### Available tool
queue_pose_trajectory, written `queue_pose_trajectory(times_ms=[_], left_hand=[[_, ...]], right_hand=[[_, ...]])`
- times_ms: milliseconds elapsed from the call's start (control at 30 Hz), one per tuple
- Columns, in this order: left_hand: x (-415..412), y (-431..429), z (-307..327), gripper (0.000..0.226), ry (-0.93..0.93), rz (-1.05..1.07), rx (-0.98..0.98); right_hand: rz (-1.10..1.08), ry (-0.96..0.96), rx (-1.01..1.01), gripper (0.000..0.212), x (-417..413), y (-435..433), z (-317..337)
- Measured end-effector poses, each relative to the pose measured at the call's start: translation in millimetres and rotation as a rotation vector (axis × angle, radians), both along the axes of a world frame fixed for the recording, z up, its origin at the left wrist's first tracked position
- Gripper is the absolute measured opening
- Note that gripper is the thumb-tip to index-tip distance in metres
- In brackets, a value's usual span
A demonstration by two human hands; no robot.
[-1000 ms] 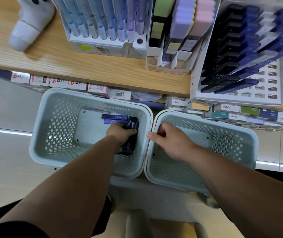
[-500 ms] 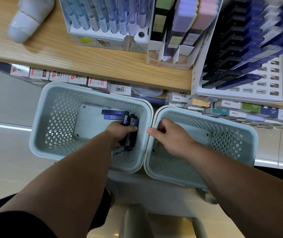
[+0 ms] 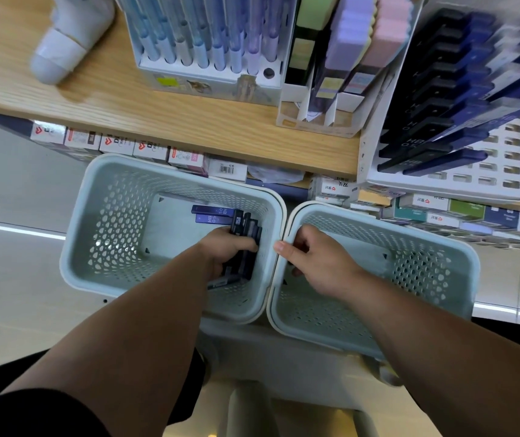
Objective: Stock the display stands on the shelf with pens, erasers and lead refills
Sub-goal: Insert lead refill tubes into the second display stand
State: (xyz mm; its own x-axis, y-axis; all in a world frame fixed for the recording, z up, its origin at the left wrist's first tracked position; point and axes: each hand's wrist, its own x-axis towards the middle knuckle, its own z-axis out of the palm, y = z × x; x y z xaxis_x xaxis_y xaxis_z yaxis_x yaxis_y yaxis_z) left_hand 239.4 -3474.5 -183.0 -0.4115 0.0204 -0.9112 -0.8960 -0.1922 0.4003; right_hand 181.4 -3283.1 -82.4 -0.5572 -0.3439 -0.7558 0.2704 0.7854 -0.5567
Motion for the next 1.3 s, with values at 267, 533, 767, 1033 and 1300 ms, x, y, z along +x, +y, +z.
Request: queue_pose_trajectory(times_ms=[267, 533, 767, 1033, 1300], left_hand=[[-1.3, -1.3, 7.4, 0.026, 0.066, 0.020, -0.049], [-2.0, 0.4, 15.9, 0.026, 0.102, 0.063, -0.006], [-1.6, 2.3, 19.5, 0.026, 0.107, 0.097, 0.015], [-4.1, -25.9, 33.2, 0.027, 0.032, 0.018, -0.052], [-9.5, -87.9, 94.0, 0.064, 0.031, -0.301, -0.083]], right_hand=[[0.004, -0.010, 0.007, 0.045, 0.1, 0.2, 0.2], [0.010, -0.006, 0.014, 0.042, 0.6, -0.3, 1.8], [-0.002, -0.003, 0.021, 0.042, 0.9, -1.1, 0.9], [0.004, 0.037, 0.038, 0.043, 1.0, 2.6, -7.0], [0.076, 0.487, 0.060, 0.042, 5.4, -7.2, 14.6]])
